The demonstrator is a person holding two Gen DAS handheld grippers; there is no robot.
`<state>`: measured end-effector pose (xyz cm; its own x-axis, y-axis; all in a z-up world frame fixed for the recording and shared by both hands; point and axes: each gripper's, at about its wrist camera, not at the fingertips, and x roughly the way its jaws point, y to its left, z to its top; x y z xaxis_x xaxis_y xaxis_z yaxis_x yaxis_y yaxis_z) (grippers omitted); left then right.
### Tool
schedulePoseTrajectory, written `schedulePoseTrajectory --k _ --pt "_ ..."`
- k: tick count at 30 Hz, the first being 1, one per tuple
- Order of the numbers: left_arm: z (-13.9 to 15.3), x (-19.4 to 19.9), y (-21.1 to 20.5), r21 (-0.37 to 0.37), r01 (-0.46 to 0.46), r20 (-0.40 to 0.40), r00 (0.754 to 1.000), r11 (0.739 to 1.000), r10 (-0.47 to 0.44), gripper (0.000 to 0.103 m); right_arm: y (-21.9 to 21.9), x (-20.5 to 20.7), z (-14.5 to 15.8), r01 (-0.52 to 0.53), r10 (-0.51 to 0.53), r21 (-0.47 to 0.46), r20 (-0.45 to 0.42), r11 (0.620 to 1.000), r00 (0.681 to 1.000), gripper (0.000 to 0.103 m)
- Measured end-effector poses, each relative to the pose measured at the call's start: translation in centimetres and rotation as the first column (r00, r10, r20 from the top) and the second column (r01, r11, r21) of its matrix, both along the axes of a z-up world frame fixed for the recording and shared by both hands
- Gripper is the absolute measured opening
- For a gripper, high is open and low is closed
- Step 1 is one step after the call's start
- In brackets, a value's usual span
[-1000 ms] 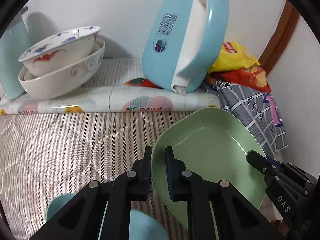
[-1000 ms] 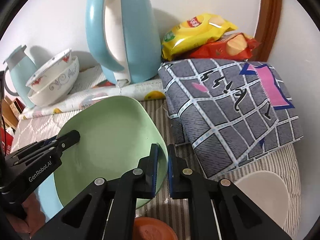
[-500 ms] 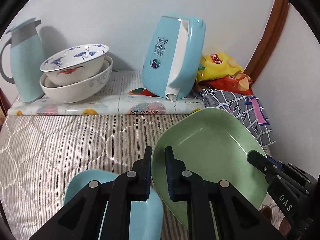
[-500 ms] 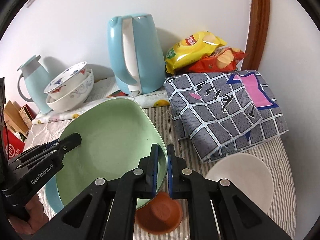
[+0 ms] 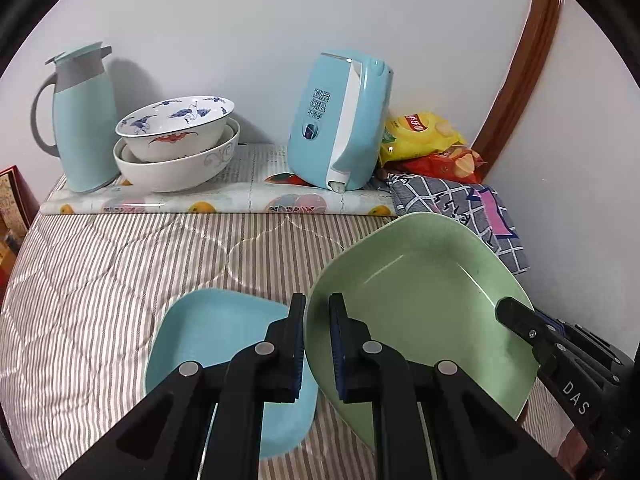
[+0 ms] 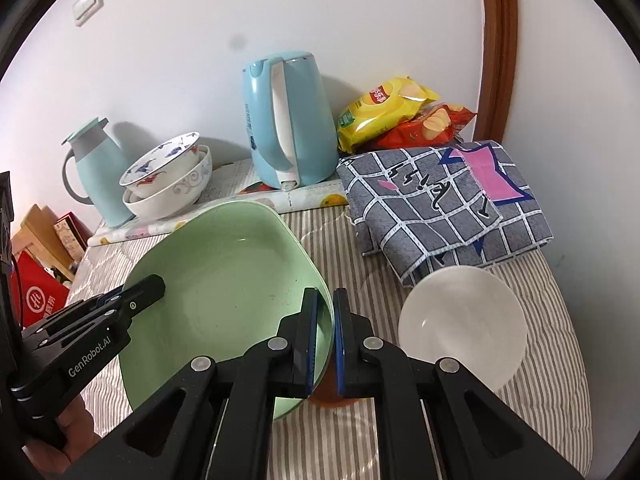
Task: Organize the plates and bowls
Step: 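Lift the light-green plate with the right tool toward the light-blue plate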
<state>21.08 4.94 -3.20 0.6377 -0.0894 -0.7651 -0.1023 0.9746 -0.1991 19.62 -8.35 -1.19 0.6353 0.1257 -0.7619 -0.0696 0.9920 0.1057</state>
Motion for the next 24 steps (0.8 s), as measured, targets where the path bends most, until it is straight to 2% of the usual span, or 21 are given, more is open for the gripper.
schedulePoseTrajectory --k 11,24 --pt "0.6 -3.7 0.8 0.009 -0.035 0.009 0.999 0.999 0.035 0.011 0.8 -2.9 0.5 -0.028 0.028 0.028 0.009 0.999 1.000 0.007" --pt "-0.1 -5.9 3.3 0.004 -0.081 -0.003 0.997 0.997 0.081 0.011 3.4 -3.9 -0.4 -0.070 0.071 0.030 -0.008 0.997 0.997 0.007"
